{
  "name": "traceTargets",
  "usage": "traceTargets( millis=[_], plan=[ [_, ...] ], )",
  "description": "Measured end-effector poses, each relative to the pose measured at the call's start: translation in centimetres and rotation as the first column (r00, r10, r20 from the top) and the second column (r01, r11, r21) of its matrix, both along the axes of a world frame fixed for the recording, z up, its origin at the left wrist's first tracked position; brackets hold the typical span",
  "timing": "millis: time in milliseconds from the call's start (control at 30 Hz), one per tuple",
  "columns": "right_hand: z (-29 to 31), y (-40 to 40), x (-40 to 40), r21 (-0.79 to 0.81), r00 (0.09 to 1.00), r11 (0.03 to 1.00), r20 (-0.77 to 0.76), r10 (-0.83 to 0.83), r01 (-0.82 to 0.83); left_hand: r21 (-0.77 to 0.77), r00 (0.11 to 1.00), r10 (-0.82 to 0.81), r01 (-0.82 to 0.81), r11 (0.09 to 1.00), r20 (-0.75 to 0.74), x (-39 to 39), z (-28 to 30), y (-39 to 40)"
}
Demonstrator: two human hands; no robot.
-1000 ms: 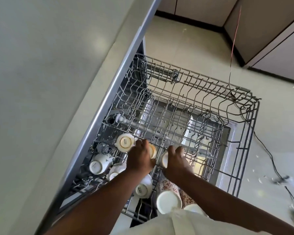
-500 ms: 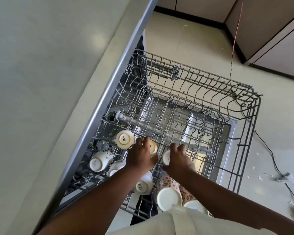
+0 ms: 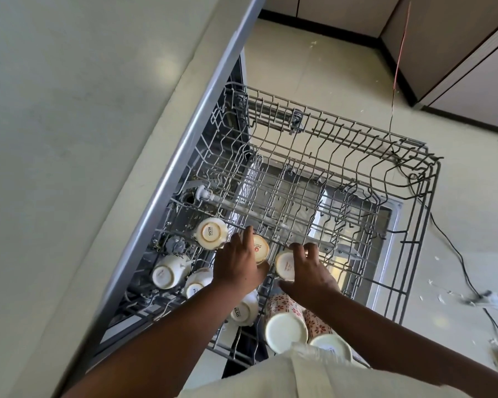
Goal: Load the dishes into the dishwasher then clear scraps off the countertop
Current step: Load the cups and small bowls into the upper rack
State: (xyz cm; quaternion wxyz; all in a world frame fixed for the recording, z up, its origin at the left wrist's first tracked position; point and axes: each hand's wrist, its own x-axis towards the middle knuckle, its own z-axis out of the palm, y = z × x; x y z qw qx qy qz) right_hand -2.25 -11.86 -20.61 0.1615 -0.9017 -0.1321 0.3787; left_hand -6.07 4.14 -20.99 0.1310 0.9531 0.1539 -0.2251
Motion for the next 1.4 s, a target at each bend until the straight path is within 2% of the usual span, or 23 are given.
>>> traceTargets(
  millis=[333, 567, 800, 933, 1067, 1167, 1233, 1300, 1400],
  plan=[
    [0.0, -0.8, 0.1, 0.034, 1.000, 0.999, 0.021, 0.018, -0.019, 0.017, 0.998, -0.057, 0.057, 0.998, 0.021, -0.1, 0.1, -0.2],
    [1.1, -1.4, 0.0, -0.018, 0.991, 0.994, 0.074, 0.112, -0.111, -0.031, 1.000, 0.007, -0.006, 0.999, 0.025, -0.5, 0.3, -0.2],
    [4.0, -2.9, 0.5, -0.063, 0.973, 0.988, 0.172, 0.152, -0.144, -0.043, 0.994, 0.060, -0.056, 0.998, 0.093, -1.0, 2.9, -0.4],
    [5.8, -3.9, 1.0, -0.087, 0.942, 0.980, 0.273, 0.196, -0.179, -0.090, 0.968, 0.116, -0.098, 0.991, 0.222, -1.7, 6.2, -0.1],
    [8.1, -4.1, 1.8, -0.071, 0.905, 0.964, 0.334, 0.265, -0.256, -0.138, 0.908, 0.079, -0.023, 0.990, 0.412, -3.0, 10.1, -0.1],
    [10.2, -3.6, 2.0, -0.093, 0.847, 0.931, 0.392, 0.359, -0.352, -0.090, 0.805, 0.027, 0.033, 0.995, 0.592, -4.9, 13.3, -0.7],
    [11.6, -3.0, 2.0, -0.098, 0.818, 0.913, 0.415, 0.398, -0.395, -0.036, 0.731, 0.018, 0.008, 0.999, 0.682, -6.2, 15.5, -1.2],
    [13.2, -2.0, 1.8, -0.084, 0.780, 0.896, 0.460, 0.423, -0.437, 0.022, 0.709, 0.036, -0.073, 0.997, 0.705, -7.8, 17.6, -1.3],
    [15.5, 0.0, 1.3, -0.087, 0.715, 0.860, 0.517, 0.471, -0.503, 0.098, 0.763, 0.087, -0.193, 0.976, 0.641, -9.9, 20.0, -0.3]
  ],
)
